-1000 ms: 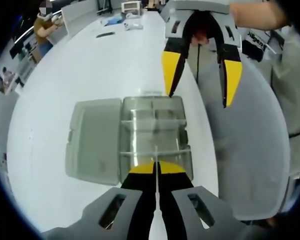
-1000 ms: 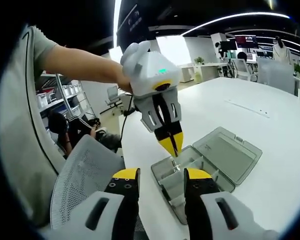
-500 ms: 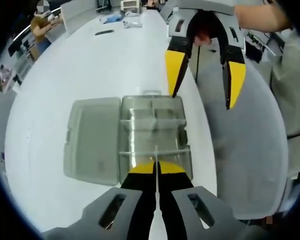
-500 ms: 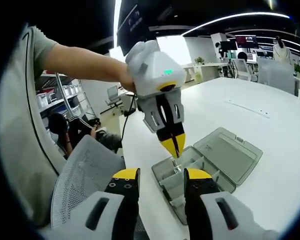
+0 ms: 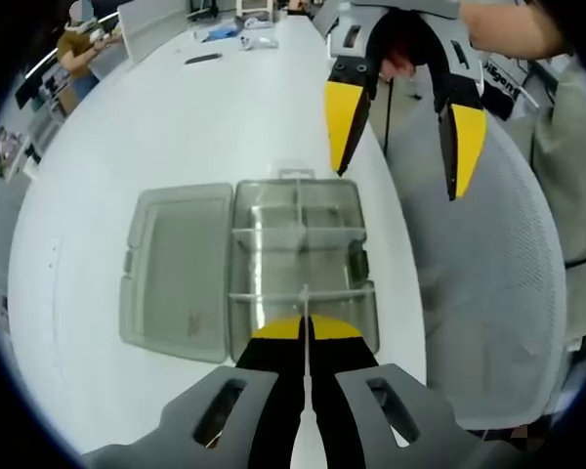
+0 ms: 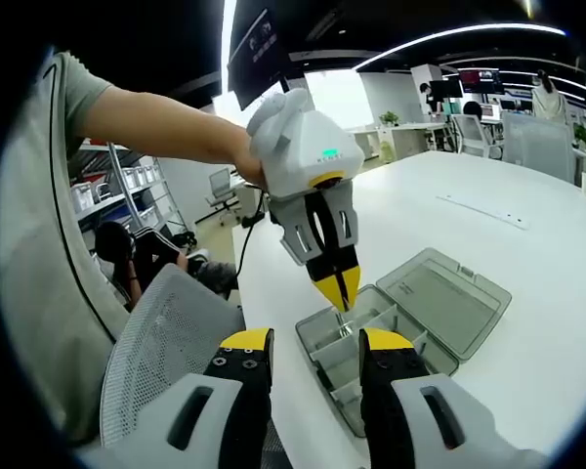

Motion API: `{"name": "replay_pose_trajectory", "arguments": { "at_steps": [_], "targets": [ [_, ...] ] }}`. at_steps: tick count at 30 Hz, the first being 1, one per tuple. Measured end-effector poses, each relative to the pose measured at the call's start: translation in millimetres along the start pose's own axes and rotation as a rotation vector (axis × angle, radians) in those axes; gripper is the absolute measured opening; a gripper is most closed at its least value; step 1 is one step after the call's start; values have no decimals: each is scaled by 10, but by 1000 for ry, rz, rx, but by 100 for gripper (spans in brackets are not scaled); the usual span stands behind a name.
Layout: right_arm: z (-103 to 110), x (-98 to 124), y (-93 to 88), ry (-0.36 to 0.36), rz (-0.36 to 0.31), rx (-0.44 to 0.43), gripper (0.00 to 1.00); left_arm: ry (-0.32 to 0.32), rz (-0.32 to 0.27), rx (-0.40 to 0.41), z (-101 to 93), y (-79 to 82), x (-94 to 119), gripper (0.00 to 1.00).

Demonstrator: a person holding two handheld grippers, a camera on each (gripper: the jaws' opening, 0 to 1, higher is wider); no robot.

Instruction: Insert the divider into the dual guide fixture by aligning both edges with the guide slots and pushing it downward to the bottom, including one-sided entry, uneven engagement, binding, and posture correction.

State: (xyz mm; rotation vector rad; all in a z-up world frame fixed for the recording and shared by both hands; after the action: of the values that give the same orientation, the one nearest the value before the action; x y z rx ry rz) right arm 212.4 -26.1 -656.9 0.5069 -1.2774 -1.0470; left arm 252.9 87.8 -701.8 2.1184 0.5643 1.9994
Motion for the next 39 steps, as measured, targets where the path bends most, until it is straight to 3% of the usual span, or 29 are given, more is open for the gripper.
{"name": "replay_pose_trajectory", "arguments": {
  "at_steps": [39],
  "targets": [
    [-5, 2, -35, -3, -2, -14, 31, -13, 9, 30, 22, -105, -173, 0]
  ]
}}
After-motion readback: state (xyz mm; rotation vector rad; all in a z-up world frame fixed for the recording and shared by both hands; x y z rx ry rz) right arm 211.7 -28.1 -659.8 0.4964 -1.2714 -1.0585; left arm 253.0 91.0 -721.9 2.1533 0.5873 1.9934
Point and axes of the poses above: the point that each gripper's makers call its tool centre point, and the gripper's own axes: x roughly backward along the fingers, z roughly to its left, y roughly out of its top, the point moved 5 cm from there along x, roughly backward along the fingers, and after that the axes turned 4 degrees about z, right-handed, at the moved point
